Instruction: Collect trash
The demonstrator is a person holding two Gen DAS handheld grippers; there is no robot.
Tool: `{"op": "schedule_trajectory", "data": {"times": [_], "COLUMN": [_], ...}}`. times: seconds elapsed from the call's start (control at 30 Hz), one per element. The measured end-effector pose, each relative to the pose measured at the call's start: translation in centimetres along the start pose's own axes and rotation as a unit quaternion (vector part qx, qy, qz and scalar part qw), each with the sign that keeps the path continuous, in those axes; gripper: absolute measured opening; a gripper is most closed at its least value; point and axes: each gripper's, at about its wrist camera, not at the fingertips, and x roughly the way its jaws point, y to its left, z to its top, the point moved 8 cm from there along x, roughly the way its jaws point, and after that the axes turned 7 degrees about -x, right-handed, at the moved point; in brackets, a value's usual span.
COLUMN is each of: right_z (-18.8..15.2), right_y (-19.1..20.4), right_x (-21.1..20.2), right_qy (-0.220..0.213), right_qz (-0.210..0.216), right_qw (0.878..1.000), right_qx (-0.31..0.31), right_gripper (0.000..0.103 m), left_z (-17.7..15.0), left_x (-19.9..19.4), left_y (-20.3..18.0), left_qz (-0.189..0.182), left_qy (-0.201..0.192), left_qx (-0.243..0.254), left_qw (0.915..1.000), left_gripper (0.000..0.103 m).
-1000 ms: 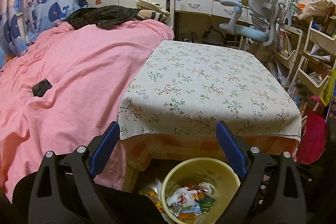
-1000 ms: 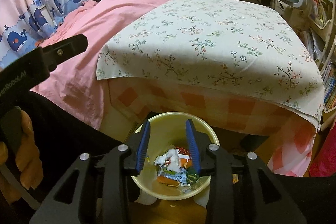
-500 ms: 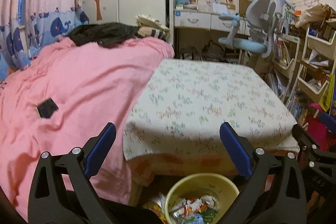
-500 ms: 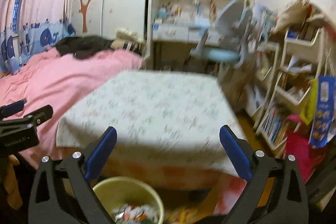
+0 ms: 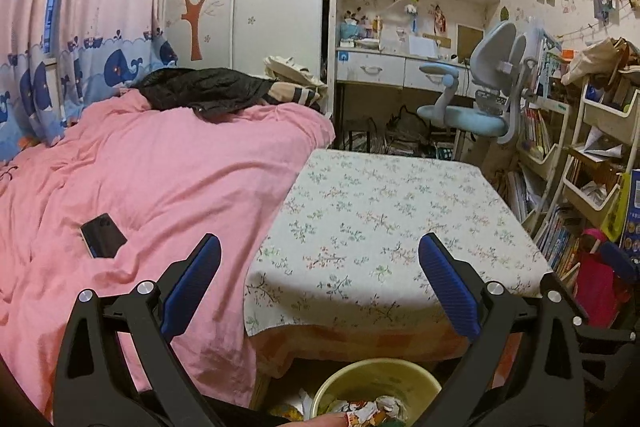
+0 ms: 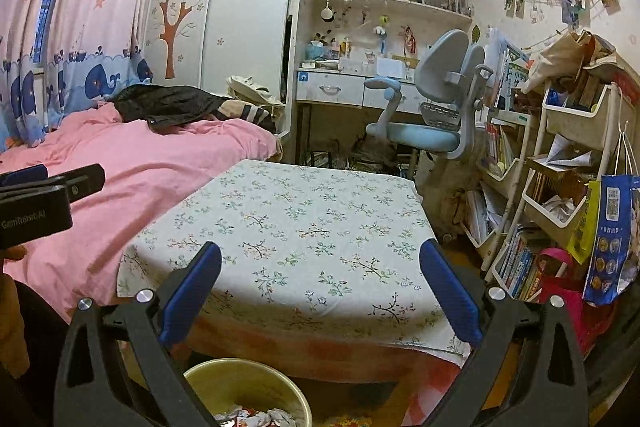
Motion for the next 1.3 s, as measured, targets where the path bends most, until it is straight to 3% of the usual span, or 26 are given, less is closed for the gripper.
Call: {"op": "schedule_trajectory", "data": {"times": [0.27, 1.3], "right_z": [0.5, 1.3], "right_y": [0.0, -0.2], "right_x": [-0.3, 0.1], "right_qy": [0.012, 0.035], "right_qz": [0.011, 0.013], "right_qw": [1.000, 0.999], "right_qx": [0.024, 0.030], "right_gripper": [0.095, 0.095], "left_z": [1.2, 2.3], "left_x": [-1.5, -2.3], "left_y": [-1.0, -1.0], "left_qz": [-0.010, 0.010], "left_qy": [-0.009, -0.008], "left_qx": [0.001, 0.003], "left_qw": [0.9999, 0.9999], "left_gripper": [0.096, 0.096]}}
